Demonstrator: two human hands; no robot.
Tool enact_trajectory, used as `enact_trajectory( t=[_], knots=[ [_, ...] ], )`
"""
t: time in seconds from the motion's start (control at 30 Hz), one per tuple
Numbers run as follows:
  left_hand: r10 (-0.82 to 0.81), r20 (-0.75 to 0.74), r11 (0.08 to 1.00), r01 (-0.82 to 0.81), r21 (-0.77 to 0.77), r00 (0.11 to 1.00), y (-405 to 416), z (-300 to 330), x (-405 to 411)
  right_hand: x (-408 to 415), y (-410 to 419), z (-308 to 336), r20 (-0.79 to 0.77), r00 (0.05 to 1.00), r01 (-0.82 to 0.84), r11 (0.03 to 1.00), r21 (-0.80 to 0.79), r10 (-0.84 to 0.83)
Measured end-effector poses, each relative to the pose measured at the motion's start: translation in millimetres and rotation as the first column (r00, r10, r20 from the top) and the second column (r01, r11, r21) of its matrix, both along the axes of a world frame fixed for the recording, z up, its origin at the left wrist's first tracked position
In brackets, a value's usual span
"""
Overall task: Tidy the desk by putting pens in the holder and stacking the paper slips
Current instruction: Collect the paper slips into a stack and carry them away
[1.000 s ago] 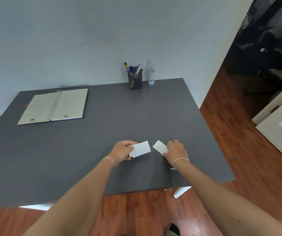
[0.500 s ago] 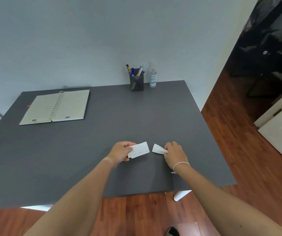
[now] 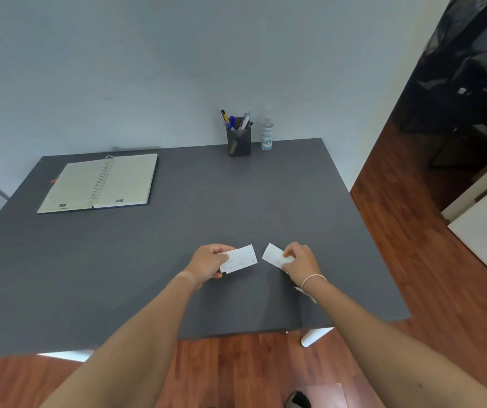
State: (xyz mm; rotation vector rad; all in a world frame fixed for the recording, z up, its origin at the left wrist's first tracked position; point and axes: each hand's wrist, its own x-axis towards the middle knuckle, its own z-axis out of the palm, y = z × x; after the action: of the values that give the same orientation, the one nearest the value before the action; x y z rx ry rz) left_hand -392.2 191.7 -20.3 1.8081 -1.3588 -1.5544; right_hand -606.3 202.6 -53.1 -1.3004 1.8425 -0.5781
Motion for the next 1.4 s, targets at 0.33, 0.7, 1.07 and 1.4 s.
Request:
enact_trajectory(
  t=[0.33,0.7,1.07,1.4],
  knots=[
    [0.04,-0.018,0.999,-0.04,-0.021,0.999,-4,6,2,10,-16,25,0.344,0.935,0.1,0.995,-0.022,-0.086],
    [0.066,-0.038,0.996,-0.068,-0.049,0.997,-6,13,4,21,-19,46,0.475,0.876,0.166,0.975,-0.147,-0.077],
    [0.054,-0.069,0.997,-0.057,-0.047,0.996,-3,16,-2,18,-18,42,0.45,0.889,0.155,0.978,-0.137,-0.078],
    [-0.005,-0.178,1.0,0.0,-0.025,0.984,-4,22,-23,19,-15,38,0.386,0.921,0.124,0.981,-0.148,-0.058]
  ],
)
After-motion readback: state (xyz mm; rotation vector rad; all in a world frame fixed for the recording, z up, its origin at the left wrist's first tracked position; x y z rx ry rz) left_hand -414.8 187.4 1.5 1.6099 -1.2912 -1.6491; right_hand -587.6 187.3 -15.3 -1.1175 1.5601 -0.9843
